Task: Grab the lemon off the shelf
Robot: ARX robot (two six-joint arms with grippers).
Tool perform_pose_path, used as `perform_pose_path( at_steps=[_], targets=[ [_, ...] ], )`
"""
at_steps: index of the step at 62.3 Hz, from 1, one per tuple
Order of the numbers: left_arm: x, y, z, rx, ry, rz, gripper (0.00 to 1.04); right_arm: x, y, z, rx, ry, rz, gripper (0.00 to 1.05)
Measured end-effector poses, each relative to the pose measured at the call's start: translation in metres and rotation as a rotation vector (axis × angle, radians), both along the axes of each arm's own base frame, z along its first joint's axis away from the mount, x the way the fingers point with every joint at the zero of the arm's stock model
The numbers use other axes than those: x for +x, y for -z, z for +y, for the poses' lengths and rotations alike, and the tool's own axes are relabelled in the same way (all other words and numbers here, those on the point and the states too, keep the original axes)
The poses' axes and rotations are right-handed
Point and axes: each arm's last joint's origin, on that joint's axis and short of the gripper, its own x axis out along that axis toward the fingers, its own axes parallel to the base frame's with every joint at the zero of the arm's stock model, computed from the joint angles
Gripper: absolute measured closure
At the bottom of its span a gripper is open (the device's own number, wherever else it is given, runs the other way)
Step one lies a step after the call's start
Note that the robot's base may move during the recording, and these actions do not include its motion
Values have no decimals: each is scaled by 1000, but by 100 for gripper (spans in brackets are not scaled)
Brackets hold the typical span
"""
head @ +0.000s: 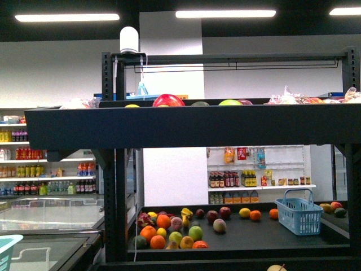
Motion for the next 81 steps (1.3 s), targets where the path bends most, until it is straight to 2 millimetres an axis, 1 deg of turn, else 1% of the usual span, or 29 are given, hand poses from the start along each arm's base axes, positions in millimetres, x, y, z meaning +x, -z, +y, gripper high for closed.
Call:
perform_pose_path(
  at_steps=[12,14,26,29,33,34,36,39,41,45,52,61,71,76,81],
  targets=[
    [9,2,0,-1,-12,8,8,0,0,0,0,0,0,7],
    [9,2,0,1,-12,9,10,0,0,0,0,0,0,7],
    [14,7,-1,19,-25,43,47,0,0,0,0,0,0,7],
    [14,8,-2,19,-28,44,54,0,0,0,0,0,0,7],
    [14,8,-2,28,-28,44,68,0,0,0,0,0,0,7],
    [14,8,-2,29,-28,44,70,0,0,0,0,0,0,7],
    [14,9,-2,34,-27,47,77,0,0,0,0,0,0,7],
    [13,10,-2,29,-24,50,85,0,0,0,0,0,0,7],
    [13,10,-3,19,-23,53,88,0,0,0,0,0,0,7],
    [11,8,-4,23,-11,51,91,0,0,0,0,0,0,7],
    [6,-1,-7,100,14,48,93,0,0,0,0,0,0,7],
    [-5,-19,-15,161,64,16,97,0,0,0,0,0,0,7],
    [-17,-43,-37,253,166,-23,98,0,0,0,0,-1,0,7],
    [-24,-53,-51,286,225,-48,98,0,0,0,0,-1,0,7],
    [-30,-59,-70,311,317,-85,98,0,0,0,0,0,0,7]
  ],
)
